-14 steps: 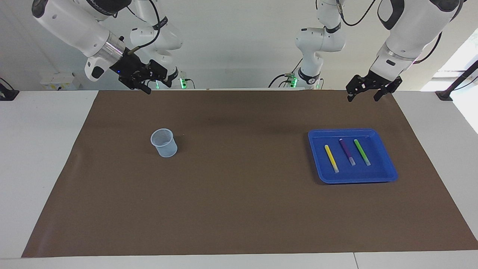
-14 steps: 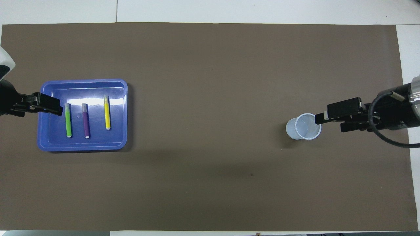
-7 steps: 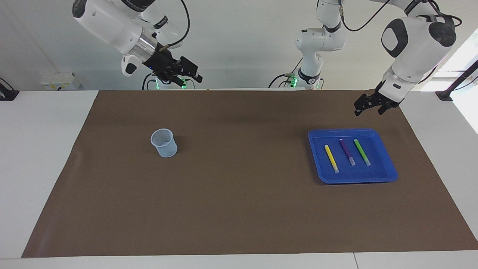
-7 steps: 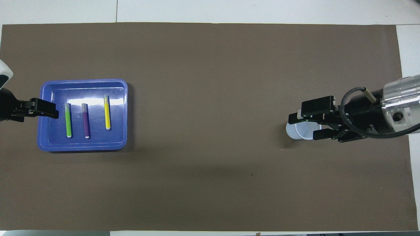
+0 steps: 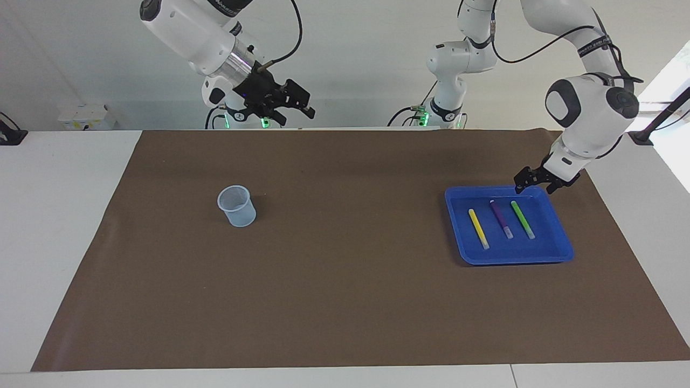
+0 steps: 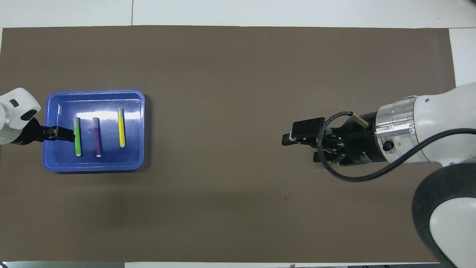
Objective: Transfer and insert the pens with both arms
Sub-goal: 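Lower the left gripper onto the green pen while the right gripper advances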
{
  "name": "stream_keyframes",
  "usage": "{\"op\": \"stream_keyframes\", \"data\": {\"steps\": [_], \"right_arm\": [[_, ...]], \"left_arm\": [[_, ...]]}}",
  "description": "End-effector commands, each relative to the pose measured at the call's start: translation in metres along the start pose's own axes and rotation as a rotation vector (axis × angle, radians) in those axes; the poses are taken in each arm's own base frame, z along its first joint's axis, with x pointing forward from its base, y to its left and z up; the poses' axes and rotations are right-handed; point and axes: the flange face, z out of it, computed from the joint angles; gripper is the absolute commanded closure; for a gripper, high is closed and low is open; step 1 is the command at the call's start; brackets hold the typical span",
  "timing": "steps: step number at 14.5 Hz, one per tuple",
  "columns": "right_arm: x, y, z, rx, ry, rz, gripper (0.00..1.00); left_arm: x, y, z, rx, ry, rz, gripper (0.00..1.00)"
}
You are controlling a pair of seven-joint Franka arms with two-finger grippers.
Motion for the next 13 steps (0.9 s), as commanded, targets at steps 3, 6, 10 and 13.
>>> {"op": "stream_keyframes", "data": {"steps": [3, 6, 10, 13], "right_arm": [[0.003, -0.001, 0.043, 0.149, 0.059, 0.071, 0.00], [0.001, -0.008, 0.081, 0.194, 0.056, 0.106, 0.00], [0.002, -0.018, 0.117, 0.188, 0.076, 0.101, 0.00], [0.007, -0.017, 0.124, 0.183, 0.078, 0.114, 0.00]], "left_arm": [[0.013, -0.007, 0.045, 0.010, -0.002, 0.018, 0.00], [0.023, -0.009, 0.058, 0.024, 0.040, 0.035, 0.00], [0.030, -0.019, 0.080, 0.034, 0.060, 0.040, 0.00], [0.030, -0.023, 0.091, 0.031, 0.044, 0.031, 0.00]]}}
